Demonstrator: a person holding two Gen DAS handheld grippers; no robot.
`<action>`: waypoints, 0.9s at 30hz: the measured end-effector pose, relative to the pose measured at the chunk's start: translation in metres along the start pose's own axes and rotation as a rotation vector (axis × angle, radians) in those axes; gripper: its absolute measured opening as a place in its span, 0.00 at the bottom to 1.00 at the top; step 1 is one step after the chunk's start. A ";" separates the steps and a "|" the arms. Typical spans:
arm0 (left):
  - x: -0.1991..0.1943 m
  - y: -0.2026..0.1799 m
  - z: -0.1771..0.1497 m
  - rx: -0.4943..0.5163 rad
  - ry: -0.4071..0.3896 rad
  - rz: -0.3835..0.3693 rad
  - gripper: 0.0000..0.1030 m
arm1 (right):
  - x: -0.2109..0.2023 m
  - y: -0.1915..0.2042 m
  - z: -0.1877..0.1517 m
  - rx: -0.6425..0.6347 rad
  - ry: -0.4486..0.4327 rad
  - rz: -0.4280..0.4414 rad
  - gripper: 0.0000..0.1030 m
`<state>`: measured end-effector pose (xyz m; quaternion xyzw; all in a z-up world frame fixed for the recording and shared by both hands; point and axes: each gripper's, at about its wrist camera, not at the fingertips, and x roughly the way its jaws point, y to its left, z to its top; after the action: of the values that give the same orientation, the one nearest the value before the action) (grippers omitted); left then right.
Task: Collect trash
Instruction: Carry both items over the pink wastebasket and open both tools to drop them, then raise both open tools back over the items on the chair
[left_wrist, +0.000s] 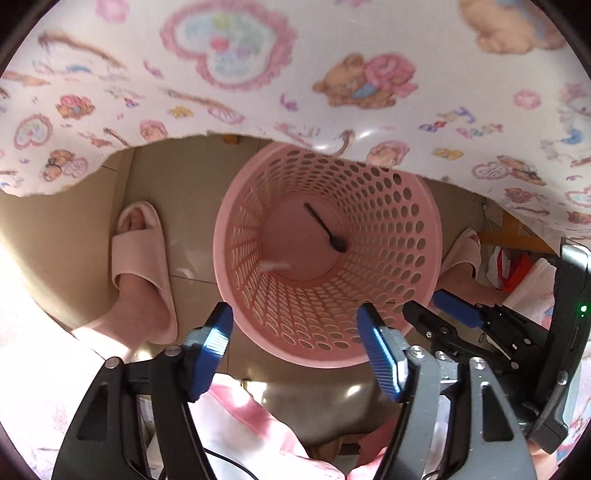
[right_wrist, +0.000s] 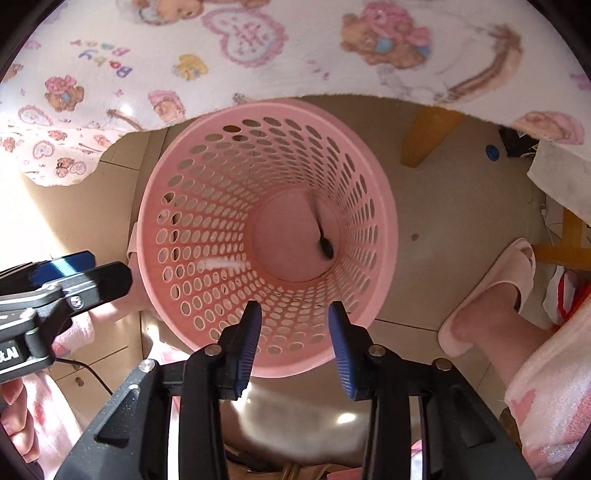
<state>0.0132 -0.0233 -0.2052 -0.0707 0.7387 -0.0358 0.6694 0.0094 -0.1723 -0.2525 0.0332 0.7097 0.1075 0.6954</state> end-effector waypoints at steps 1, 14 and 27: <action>-0.003 0.000 0.000 0.003 -0.010 0.004 0.68 | -0.002 0.001 0.000 -0.006 -0.008 -0.009 0.43; -0.065 0.014 -0.004 0.005 -0.205 0.000 0.83 | -0.061 0.022 -0.005 -0.088 -0.238 -0.120 0.60; -0.120 -0.014 -0.016 0.160 -0.496 0.218 0.87 | -0.140 0.034 -0.019 -0.204 -0.462 -0.185 0.64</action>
<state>0.0090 -0.0199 -0.0837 0.0557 0.5504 -0.0033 0.8330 -0.0089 -0.1688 -0.1084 -0.0786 0.5178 0.1041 0.8455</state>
